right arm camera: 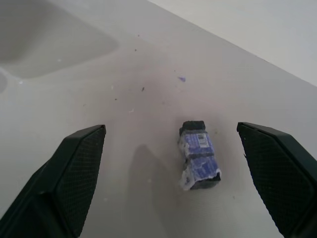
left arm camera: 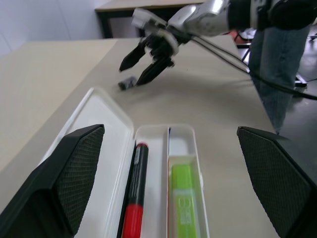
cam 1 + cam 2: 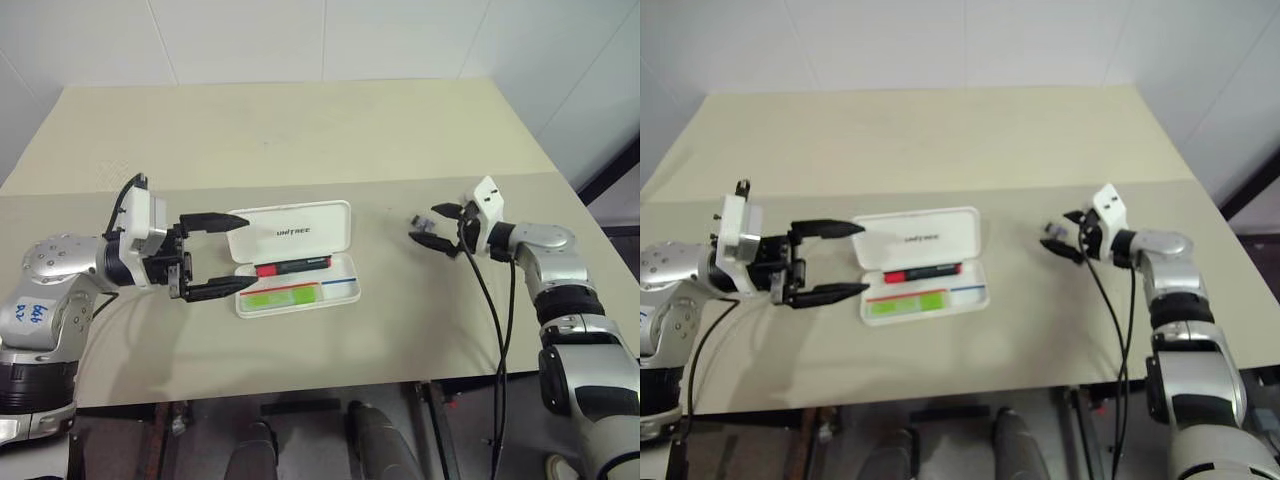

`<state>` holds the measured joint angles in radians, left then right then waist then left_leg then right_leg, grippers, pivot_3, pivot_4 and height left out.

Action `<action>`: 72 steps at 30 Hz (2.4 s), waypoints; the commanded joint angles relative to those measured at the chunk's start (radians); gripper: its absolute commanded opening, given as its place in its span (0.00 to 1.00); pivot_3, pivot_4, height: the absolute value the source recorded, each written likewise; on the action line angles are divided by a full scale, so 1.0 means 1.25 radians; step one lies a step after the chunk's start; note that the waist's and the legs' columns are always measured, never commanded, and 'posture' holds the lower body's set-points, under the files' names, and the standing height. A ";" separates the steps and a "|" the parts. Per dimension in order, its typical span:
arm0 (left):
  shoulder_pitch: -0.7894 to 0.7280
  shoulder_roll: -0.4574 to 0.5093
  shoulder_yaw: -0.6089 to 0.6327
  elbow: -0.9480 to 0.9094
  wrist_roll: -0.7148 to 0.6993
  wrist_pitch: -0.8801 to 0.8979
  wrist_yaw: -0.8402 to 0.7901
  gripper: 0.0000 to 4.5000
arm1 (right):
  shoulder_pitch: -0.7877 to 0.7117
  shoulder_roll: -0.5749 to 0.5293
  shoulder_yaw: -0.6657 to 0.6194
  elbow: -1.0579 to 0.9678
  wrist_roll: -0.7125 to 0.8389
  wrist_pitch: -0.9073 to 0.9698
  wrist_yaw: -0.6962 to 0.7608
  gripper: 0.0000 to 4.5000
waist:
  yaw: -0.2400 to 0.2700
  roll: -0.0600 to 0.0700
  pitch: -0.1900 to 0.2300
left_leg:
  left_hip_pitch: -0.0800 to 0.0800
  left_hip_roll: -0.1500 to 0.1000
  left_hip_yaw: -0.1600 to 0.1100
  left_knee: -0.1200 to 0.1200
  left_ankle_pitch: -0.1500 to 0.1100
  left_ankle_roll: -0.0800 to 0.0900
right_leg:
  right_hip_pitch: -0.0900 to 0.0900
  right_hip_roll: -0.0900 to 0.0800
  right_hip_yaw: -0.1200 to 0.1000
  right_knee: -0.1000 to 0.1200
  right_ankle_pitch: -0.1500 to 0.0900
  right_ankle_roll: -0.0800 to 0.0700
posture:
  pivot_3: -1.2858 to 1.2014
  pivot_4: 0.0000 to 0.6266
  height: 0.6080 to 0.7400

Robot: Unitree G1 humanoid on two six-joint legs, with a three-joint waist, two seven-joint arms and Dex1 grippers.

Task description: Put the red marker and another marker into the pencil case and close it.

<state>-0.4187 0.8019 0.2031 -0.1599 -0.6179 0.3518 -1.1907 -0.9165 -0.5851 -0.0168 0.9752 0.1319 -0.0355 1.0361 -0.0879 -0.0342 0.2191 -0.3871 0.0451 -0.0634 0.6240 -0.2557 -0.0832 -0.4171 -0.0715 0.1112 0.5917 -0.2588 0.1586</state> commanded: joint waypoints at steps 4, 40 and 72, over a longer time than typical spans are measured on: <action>-0.022 -0.002 0.002 -0.044 -0.024 0.018 0.017 1.00 | -0.053 0.013 -0.012 0.108 -0.028 -0.054 -0.021 1.00 | 0.000 0.000 0.000 | 0.000 0.000 0.000 0.000 0.000 0.000 | 0.000 0.000 0.000 0.000 0.000 0.000 | 0.52 0.24 1.00; 0.022 -0.002 0.009 -0.034 -0.001 -0.023 0.011 1.00 | 0.182 0.067 0.097 -0.618 0.124 0.145 0.267 0.08 | 0.002 0.000 0.000 | 0.000 0.000 -0.002 0.002 0.000 -0.001 | 0.000 0.001 0.000 0.007 -0.001 0.002 | 0.52 0.24 1.00; 0.026 0.004 0.006 -0.047 -0.006 -0.019 0.026 1.00 | 0.126 0.108 0.222 -0.428 0.030 0.038 0.307 0.24 | 0.004 0.000 0.000 | 0.001 0.000 -0.002 0.004 0.000 0.000 | 0.002 0.001 0.000 0.003 0.000 0.000 | 0.52 0.24 1.00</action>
<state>-0.3787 0.7940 0.1922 -0.1877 -0.6189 0.3346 -1.1586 -0.7374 -0.4538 0.2675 0.4423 0.1632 0.0242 1.4047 -0.0829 -0.0339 0.2192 -0.3859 0.0454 -0.0660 0.6283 -0.2556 -0.0838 -0.4141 -0.0698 0.1107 0.5952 -0.2594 0.1588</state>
